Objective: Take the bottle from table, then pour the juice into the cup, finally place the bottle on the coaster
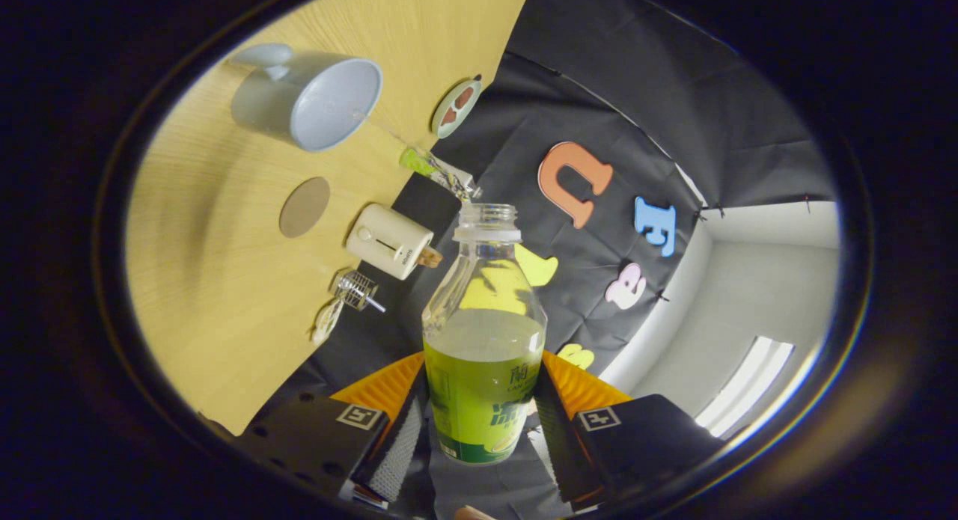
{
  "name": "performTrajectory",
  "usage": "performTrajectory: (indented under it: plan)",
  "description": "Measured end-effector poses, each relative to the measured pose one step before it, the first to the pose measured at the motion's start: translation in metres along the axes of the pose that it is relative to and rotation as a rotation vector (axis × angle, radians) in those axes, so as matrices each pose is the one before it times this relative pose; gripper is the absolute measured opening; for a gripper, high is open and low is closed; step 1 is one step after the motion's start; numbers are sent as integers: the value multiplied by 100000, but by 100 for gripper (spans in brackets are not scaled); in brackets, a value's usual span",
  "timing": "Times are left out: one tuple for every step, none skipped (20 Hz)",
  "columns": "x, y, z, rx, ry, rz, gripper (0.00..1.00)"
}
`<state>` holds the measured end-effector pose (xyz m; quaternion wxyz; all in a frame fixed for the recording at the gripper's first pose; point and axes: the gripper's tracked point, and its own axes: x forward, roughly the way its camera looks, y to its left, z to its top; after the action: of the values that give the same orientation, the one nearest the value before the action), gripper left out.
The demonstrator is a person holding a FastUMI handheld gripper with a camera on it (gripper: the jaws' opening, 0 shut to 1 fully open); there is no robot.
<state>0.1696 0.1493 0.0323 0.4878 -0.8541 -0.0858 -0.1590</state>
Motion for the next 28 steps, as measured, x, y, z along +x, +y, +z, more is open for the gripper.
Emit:
performTrajectory:
  plan:
    - [137, -207, 6, -964, 59, -351, 80]
    - [186, -65, 172, -1123, -241, -280, 80]
    - [120, 9, 99, -1454, -16, -221, 80]
    - [-43, -157, 65, -1509, -166, -536, 80]
    - [69, -143, 189, -1299, -340, -626, 80]
    - [119, -42, 92, -1160, -184, -503, 80]
    - [-55, -4, 71, -916, -321, -339, 80]
    - [-106, -59, 176, -502, -822, -163, 80]
    - [-37, 32, 147, -480, -207, -123, 80]
    - [-121, 103, 65, -834, 17, 175, 80]
    - [-96, 66, 216, -734, -85, 339, 80]
    - [-129, 82, 1, -843, 240, 438, 80]
    - [258, 148, 256, -454, -135, 186, 80]
    - [144, -5, 72, 14, -311, -254, 80]
    - [165, -16, -184, -119, 105, -44, 80]
    - [138, -16, -110, -134, 261, 77, 80]
    - [-26, -150, -57, -166, 284, -502, 80]
    - [8, -147, -138, -575, 421, -277, 80]
    - [79, -38, -46, -717, 172, -422, 80]
    - [-34, -50, 47, -1229, 9, -474, 80]
    - [-35, -114, 211, -1720, -365, -947, 80]
    - [-38, -107, 281, -1571, -655, -255, 80]
    - [87, -124, 247, -819, -716, -546, 80]
    - [-58, -305, 131, -291, -212, -426, 80]
    - [-78, -306, 147, 10, -257, -496, 80]
    - [-102, -116, 84, 44, -206, 205, 80]
    - [-50, 143, 233, 235, -346, 1282, 80]
    - [60, -109, 75, -232, -47, 97, 80]
